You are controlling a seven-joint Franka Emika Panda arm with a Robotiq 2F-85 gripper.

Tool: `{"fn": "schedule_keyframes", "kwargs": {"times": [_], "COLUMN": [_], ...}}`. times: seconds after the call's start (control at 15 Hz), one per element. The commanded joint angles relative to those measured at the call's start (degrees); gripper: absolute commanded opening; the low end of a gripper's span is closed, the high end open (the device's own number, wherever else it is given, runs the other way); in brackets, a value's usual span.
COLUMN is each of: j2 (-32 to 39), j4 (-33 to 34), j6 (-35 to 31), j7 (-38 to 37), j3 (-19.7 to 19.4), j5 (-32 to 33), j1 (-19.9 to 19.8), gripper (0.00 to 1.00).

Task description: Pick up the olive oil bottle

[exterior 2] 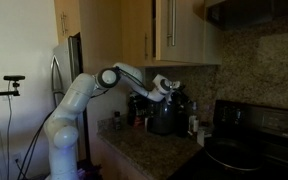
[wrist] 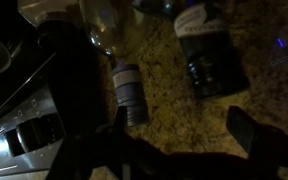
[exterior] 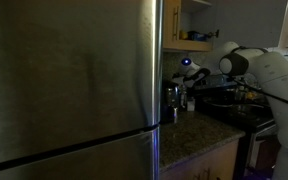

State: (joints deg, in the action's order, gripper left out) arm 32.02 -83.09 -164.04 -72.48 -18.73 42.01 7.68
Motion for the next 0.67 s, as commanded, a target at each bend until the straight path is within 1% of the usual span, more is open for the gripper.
{"fn": "schedule_keyframes", "kwargs": {"times": [0.0,0.13,0.2,0.33,0.4,0.6], "j2": [1.5,0.7,0.3,-0.9,-1.9,-2.7], "j4": [-3.7,-4.7,-5.0,-5.2,-1.2,-2.0], "j6": [-1.7,-1.9,-0.7,4.3,2.3,4.2], "j7": [7.6,11.5,13.5,14.6,13.7,13.9], "j3": [6.0,8.8,9.8,8.6,8.1,8.3], "j5": [-2.5,-4.2,-4.8,-3.4,-4.3,-4.3], "j1": [-1.9,-2.8,-3.0,-1.5,-2.6,-1.9], "gripper": [1.00,1.00,1.00,1.00,1.00,1.00]}}
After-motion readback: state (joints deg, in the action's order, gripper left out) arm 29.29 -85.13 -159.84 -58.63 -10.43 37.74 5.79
